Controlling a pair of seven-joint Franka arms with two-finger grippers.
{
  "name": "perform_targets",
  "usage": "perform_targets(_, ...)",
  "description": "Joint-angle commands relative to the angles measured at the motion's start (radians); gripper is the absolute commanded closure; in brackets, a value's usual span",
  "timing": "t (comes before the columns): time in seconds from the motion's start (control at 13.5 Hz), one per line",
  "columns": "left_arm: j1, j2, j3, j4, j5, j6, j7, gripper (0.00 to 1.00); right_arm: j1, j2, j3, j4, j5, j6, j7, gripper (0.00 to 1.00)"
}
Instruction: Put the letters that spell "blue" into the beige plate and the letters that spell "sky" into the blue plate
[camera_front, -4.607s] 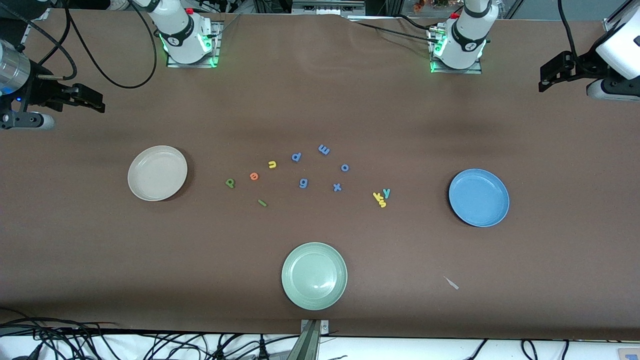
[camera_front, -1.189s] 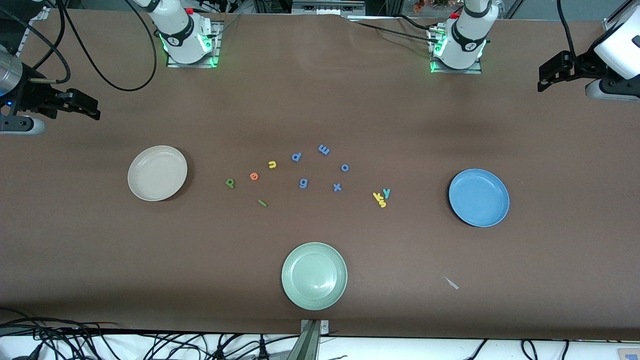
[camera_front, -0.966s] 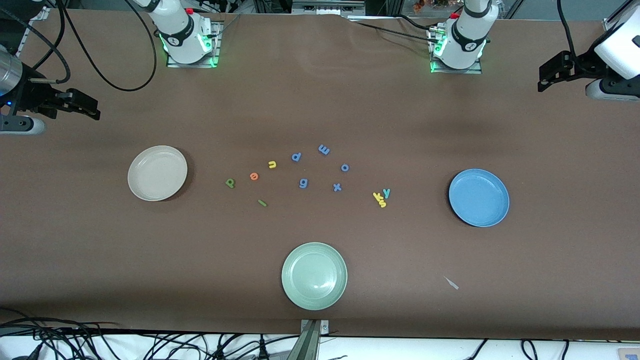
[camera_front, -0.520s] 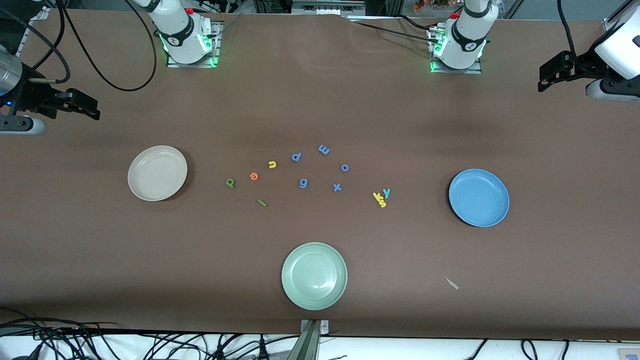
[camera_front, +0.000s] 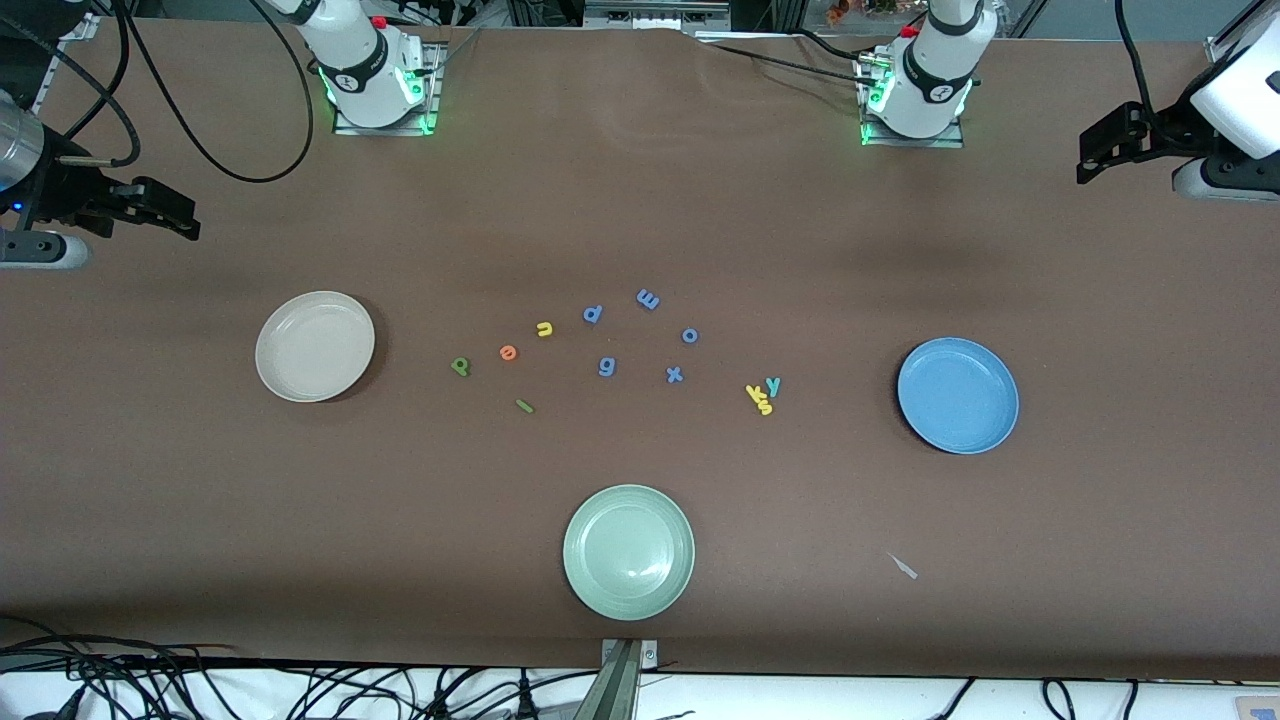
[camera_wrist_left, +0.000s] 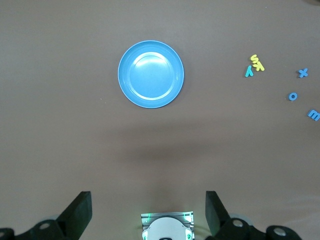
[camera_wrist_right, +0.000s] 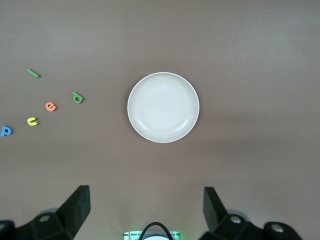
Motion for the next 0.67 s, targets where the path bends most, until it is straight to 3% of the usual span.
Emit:
perform_targets(0.0, 0.001, 0.01, 0.003, 0.028, -0.018, -0.019, 0.004, 0.0, 0.009, 0.01, -0.007, 0.025, 0.01, -0.011, 0.009, 0.0)
perform_targets(0.22, 0.001, 0.01, 0.004, 0.028, -0.018, -0.017, 0.004, 0.0, 0.009, 0.01, -0.007, 0.025, 0.012, -0.015, 0.009, 0.0)
perform_targets(0.59, 0.0, 0.01, 0.004, 0.029, -0.018, -0.017, 0.004, 0.0, 0.049, 0.088, 0.01, 0.025, 0.004, -0.011, -0.116, 0.0)
